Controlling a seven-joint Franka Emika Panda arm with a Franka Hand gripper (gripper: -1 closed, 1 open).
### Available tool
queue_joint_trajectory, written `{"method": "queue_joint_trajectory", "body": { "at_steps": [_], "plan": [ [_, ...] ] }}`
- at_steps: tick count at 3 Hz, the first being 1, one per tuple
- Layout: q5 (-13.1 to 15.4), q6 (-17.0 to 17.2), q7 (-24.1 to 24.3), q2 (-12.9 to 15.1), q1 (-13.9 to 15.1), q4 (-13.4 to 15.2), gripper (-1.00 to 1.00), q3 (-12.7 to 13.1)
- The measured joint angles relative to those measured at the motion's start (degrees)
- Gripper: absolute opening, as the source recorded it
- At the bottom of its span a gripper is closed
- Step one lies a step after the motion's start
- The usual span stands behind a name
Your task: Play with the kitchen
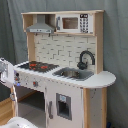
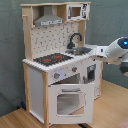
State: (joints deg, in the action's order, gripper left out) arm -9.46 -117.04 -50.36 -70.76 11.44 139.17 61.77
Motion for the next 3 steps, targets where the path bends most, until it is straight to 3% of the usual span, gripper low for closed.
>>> {"method": "queue_joint_trajectory", "body": {
  "at_steps": [1, 3],
  "plan": [
    [-2.6, -0.5, -2.0, 5.2, 1.1, 0.1, 1.00, 0.1],
    [-3.6, -4.8, -2.6, 17.7, 2.8, 0.0, 1.00, 0.3]
  ]
}}
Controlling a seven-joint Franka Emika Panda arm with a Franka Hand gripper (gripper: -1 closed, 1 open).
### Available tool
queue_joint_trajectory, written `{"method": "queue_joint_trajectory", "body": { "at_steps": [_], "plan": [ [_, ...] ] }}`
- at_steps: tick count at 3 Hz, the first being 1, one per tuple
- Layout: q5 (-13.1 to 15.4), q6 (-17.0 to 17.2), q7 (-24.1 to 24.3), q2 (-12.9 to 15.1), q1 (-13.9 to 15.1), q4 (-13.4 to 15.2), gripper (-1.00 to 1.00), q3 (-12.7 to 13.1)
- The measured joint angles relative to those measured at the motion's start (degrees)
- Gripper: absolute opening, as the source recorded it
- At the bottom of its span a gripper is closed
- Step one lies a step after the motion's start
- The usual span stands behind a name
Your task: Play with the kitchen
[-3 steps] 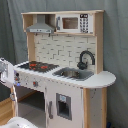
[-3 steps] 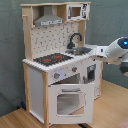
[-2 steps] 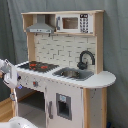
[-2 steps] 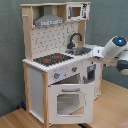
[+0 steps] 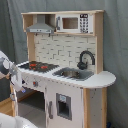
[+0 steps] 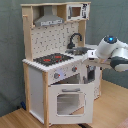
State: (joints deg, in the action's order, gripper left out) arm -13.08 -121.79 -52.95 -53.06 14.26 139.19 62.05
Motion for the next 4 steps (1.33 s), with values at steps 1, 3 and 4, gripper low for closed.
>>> {"method": "queue_joint_trajectory", "body": {
  "at_steps": [1, 3, 4],
  "plan": [
    [0.0, -1.9, 0.0, 5.7, 0.3, 0.0, 1.00, 0.0],
    [0.2, -5.3, -2.4, 16.4, 3.2, 0.2, 1.00, 0.3],
    [0.3, -8.1, -4.1, 20.6, 6.2, 0.2, 1.00, 2.0]
  ]
}}
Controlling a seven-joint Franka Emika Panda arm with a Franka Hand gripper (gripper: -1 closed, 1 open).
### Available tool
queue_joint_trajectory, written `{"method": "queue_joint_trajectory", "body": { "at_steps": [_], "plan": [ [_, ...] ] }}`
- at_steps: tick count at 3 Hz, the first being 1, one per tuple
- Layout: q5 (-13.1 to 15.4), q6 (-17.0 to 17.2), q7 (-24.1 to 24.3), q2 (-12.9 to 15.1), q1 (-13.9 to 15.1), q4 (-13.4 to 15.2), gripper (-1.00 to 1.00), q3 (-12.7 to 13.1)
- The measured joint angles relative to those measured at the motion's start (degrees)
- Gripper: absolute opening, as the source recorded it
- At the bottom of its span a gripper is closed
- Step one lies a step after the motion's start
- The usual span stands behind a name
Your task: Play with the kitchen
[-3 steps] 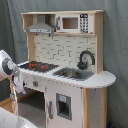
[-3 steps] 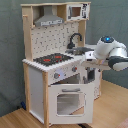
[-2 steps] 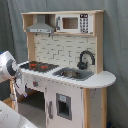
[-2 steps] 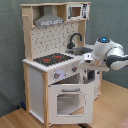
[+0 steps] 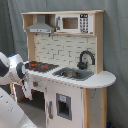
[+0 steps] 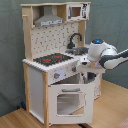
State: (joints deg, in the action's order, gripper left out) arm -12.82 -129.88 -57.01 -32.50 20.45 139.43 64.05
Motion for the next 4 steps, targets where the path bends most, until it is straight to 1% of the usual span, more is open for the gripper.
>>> {"method": "queue_joint_trajectory", "body": {
  "at_steps": [1, 2, 3, 4],
  "plan": [
    [0.2, -3.3, -0.2, 3.4, 2.7, 0.0, 1.00, 3.2],
    [0.4, -6.3, -1.2, 5.8, 6.4, 0.0, 1.00, 6.5],
    [0.4, -8.8, -2.6, 7.6, 9.7, 0.0, 1.00, 9.8],
    [0.4, -8.9, -2.6, 7.7, 9.8, 0.0, 1.00, 10.0]
  ]
}}
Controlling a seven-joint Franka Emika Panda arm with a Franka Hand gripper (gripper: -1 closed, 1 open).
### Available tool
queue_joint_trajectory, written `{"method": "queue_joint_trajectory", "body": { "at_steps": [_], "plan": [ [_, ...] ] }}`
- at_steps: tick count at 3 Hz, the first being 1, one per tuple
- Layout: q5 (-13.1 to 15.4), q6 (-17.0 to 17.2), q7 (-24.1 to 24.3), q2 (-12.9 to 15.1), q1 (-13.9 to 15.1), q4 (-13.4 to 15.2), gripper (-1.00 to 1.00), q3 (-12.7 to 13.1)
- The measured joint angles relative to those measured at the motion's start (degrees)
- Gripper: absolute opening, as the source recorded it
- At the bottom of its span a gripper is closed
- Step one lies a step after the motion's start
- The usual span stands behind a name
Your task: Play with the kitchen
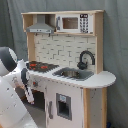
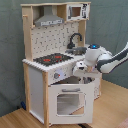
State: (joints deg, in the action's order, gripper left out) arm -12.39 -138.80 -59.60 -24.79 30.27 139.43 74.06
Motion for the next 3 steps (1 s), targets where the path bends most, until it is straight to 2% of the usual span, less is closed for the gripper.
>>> {"method": "queue_joint_trajectory", "body": {
  "at_steps": [1, 2, 3],
  "plan": [
    [0.0, -0.1, 0.0, 0.1, 0.1, 0.0, -1.00, 0.2],
    [0.0, -1.9, -3.0, 3.5, 1.6, 0.0, -1.00, 2.5],
    [0.0, -3.5, -4.4, 6.0, 5.6, 0.0, -1.00, 6.1]
  ]
}}
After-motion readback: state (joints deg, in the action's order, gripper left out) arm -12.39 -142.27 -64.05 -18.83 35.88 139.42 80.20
